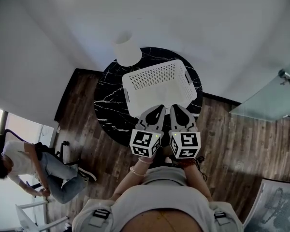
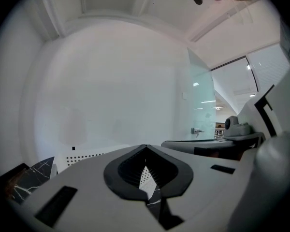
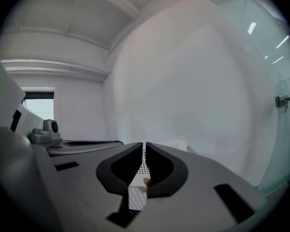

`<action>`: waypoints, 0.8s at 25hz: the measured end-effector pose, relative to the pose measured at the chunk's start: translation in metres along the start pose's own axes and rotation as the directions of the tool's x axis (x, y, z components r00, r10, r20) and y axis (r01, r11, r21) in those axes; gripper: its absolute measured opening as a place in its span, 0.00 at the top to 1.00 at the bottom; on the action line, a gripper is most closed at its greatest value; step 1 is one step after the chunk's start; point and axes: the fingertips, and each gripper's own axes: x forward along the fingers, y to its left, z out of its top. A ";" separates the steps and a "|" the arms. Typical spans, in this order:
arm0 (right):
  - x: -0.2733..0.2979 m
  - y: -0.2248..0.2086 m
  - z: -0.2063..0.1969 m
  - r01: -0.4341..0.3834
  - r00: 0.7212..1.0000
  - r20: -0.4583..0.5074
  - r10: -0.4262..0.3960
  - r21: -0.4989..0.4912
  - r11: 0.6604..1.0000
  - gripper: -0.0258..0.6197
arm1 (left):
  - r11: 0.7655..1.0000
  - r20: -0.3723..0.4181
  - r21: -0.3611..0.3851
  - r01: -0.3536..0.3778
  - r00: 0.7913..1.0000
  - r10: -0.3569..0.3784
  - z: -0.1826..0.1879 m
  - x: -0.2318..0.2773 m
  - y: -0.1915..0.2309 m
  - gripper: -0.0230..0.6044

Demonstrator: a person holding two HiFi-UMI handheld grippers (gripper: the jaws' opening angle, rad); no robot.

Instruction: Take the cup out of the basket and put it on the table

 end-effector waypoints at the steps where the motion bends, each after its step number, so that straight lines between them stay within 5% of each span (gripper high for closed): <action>1: 0.006 0.000 0.001 0.002 1.000 -0.001 -0.002 0.000 1.000 0.94 | 1.000 -0.001 0.001 0.004 1.000 -0.004 0.001 0.004 0.004 0.96; 20: 0.085 -0.002 -0.008 0.078 0.996 -0.045 -0.078 -0.004 0.997 0.94 | 0.996 -0.021 -0.023 0.081 0.996 -0.081 0.000 0.046 0.073 0.96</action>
